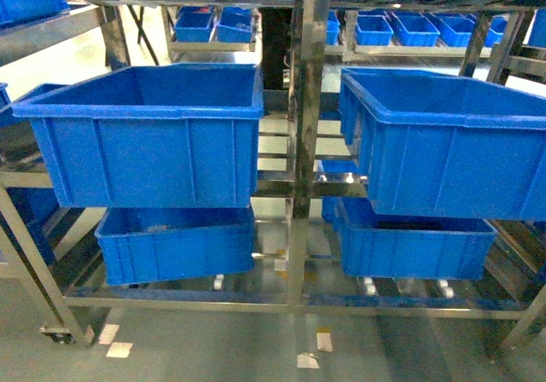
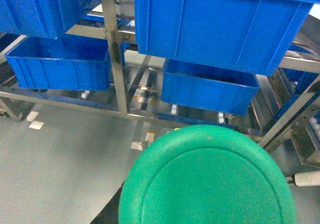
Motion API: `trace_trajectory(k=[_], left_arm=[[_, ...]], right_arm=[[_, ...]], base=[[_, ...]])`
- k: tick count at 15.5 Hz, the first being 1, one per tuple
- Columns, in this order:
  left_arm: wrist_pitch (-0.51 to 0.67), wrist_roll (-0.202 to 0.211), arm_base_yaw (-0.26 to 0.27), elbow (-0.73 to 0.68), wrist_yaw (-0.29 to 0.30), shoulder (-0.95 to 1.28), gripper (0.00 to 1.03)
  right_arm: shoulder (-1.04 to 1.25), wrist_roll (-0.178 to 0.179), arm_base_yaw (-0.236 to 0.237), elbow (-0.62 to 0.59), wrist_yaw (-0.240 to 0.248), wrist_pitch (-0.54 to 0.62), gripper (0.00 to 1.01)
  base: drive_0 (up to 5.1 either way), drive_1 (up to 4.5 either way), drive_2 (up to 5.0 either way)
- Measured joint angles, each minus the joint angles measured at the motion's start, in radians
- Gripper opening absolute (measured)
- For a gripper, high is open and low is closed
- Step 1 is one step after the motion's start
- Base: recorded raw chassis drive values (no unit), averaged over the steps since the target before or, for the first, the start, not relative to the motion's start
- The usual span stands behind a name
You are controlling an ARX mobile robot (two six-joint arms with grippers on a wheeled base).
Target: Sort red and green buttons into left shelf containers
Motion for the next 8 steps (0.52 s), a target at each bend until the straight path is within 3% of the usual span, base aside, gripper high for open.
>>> trace_trajectory(k=[8], left_arm=[[-0.004, 0.000, -0.001, 0.000, 0.001, 0.000, 0.26]], right_arm=[[0.000, 0.000, 0.000, 0.000, 0.000, 0.005, 0.26]], base=[[0.0, 4.32, -4.3]])
